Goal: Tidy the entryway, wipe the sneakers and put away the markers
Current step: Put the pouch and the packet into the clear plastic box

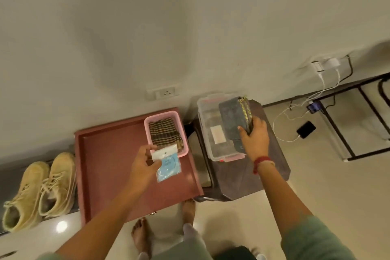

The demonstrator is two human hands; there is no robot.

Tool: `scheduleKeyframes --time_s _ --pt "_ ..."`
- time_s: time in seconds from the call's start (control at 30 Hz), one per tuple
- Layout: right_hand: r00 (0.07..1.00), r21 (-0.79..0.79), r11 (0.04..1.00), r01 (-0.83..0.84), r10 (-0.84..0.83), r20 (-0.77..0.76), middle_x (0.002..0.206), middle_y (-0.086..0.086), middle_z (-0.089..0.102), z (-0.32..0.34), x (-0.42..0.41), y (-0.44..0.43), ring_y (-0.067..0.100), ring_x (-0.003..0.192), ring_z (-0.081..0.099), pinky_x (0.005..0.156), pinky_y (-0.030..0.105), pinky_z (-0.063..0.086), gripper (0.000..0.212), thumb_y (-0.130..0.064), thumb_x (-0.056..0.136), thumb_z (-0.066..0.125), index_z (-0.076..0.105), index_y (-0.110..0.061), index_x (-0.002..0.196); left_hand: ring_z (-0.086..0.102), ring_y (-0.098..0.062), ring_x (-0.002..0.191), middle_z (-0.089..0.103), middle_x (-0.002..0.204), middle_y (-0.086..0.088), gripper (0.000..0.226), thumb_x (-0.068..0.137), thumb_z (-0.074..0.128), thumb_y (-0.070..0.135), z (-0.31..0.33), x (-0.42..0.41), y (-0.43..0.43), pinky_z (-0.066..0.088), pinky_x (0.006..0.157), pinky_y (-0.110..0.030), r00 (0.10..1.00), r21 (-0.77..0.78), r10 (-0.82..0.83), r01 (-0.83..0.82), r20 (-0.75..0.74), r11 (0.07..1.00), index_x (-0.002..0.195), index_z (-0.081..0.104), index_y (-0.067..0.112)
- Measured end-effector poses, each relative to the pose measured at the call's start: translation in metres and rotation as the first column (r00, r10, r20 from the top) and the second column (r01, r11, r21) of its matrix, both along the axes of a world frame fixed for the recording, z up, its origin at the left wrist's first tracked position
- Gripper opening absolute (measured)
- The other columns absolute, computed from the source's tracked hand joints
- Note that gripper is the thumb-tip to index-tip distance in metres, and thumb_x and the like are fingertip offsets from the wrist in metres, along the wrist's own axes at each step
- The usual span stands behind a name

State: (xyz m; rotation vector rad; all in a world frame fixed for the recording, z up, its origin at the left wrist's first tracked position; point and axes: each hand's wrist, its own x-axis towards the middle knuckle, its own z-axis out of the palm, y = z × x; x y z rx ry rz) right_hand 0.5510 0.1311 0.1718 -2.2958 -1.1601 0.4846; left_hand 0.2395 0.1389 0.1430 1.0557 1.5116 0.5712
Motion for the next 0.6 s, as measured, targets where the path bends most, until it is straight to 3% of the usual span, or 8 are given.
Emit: scheduleKeyframes --time_s 0.13,0.27,0.33,0.43,0.5,0.6 --pt "0.983 -0.156 0.978 -0.139 0.118 -0.141 0.113 0.017 0.049 -0.047 0.020 0.037 0.034 0.094 0.054 0.079 0.039 0.046 0.036 -0.018 0.086 0.063 0.048 -0.003 0.116 0.062 -0.016 0.093 0.062 0.104 -0.001 0.031 0.086 0.062 -0.004 0.000 0.035 0.011 0.055 0.059 -0.017 0.994 -0.035 0.093 -0.091 0.059 0.995 0.100 0.053 0.022" --pt "0.915 -0.181 0.967 -0.181 0.098 -0.392 0.104 0.006 0.056 -0.077 0.024 0.053 0.027 0.098 0.058 0.081 0.033 0.046 0.029 -0.017 0.087 0.062 0.049 -0.010 0.113 0.064 -0.019 0.095 0.064 0.106 -0.006 0.031 0.085 0.064 -0.004 -0.004 0.049 0.021 0.056 0.059 -0.018 0.984 -0.053 0.168 -0.165 0.057 0.985 0.107 0.054 0.016" --pt "0.915 -0.189 0.968 -0.167 0.080 -0.396 0.111 0.005 0.056 -0.088 0.023 0.053 0.024 0.104 0.056 0.092 0.037 0.047 0.036 -0.016 0.089 0.059 0.046 -0.010 0.122 0.064 -0.023 0.098 0.065 0.108 -0.009 0.031 0.083 0.066 -0.004 -0.005 0.052 0.025 0.057 0.060 -0.019 0.980 -0.053 0.193 -0.190 0.054 0.980 0.102 0.055 0.019" --pt "0.977 -0.260 0.942 -0.213 0.197 -0.085 0.140 0.017 0.039 -0.102 0.016 0.049 0.032 0.116 0.051 0.097 0.042 0.045 0.057 -0.023 0.095 0.050 0.025 -0.006 0.144 0.064 -0.026 0.098 0.065 0.110 -0.013 0.031 0.082 0.067 -0.003 -0.010 0.055 0.030 0.057 0.058 -0.021 0.976 -0.064 0.208 -0.204 0.060 0.977 0.096 0.056 0.022" --pt "0.925 -0.323 0.903 -0.282 0.346 0.160 0.152 0.022 0.017 -0.108 0.009 0.044 0.036 0.126 0.043 0.099 0.042 0.045 0.064 -0.026 0.097 0.046 0.013 -0.006 0.148 0.064 -0.028 0.101 0.064 0.112 -0.014 0.031 0.083 0.067 -0.003 -0.012 0.057 0.032 0.058 0.059 -0.023 0.974 -0.063 0.219 -0.215 0.061 0.975 0.095 0.056 0.023" --pt "0.842 -0.380 0.839 -0.388 0.491 0.224 0.154 0.022 0.008 -0.111 0.008 0.041 0.042 0.139 0.018 0.109 0.051 0.032 0.066 -0.029 0.093 0.053 0.019 -0.010 0.147 0.064 -0.029 0.104 0.065 0.112 -0.014 0.031 0.083 0.067 -0.003 -0.017 0.059 0.031 0.058 0.061 -0.026 0.970 -0.075 0.233 -0.228 0.071 0.971 0.097 0.056 0.022"
